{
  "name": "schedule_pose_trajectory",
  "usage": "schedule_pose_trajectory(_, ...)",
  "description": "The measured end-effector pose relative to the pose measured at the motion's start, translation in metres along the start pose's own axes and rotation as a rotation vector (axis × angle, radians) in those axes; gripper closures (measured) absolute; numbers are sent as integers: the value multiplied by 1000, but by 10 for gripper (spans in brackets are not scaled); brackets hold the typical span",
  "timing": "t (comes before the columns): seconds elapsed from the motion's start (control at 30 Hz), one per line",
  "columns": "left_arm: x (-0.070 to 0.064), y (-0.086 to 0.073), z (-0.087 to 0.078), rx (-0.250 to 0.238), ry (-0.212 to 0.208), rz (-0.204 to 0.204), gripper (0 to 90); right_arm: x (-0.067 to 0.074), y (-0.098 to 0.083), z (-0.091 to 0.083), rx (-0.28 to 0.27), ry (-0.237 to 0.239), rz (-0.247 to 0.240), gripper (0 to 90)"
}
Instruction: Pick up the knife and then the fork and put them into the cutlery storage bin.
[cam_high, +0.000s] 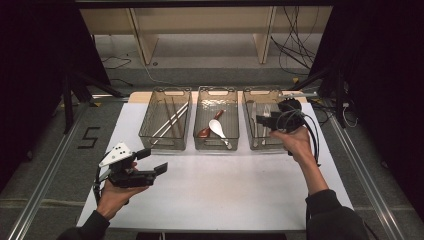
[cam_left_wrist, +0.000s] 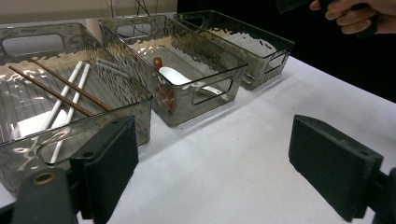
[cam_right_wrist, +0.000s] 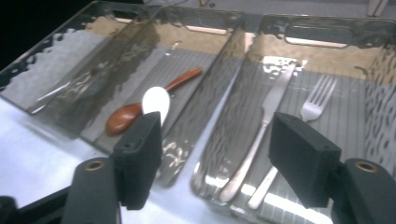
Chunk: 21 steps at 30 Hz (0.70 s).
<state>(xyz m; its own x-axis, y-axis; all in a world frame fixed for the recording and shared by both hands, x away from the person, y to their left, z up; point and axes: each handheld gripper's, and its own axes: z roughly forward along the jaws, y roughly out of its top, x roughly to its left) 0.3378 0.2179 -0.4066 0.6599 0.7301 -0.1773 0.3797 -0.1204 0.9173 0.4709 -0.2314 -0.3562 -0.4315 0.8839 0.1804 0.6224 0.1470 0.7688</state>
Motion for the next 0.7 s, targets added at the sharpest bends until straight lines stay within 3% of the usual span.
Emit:
schedule_pose_trajectory(0.17, 0, 0, 0, 1, 0, -2, 154, 10, -13, -8, -37, 36, -11, 331)
schedule_pose_trajectory(0.7, 0, 1, 2, 9, -3, -6, 154, 39, -41, -17, -79, 118, -58, 302)
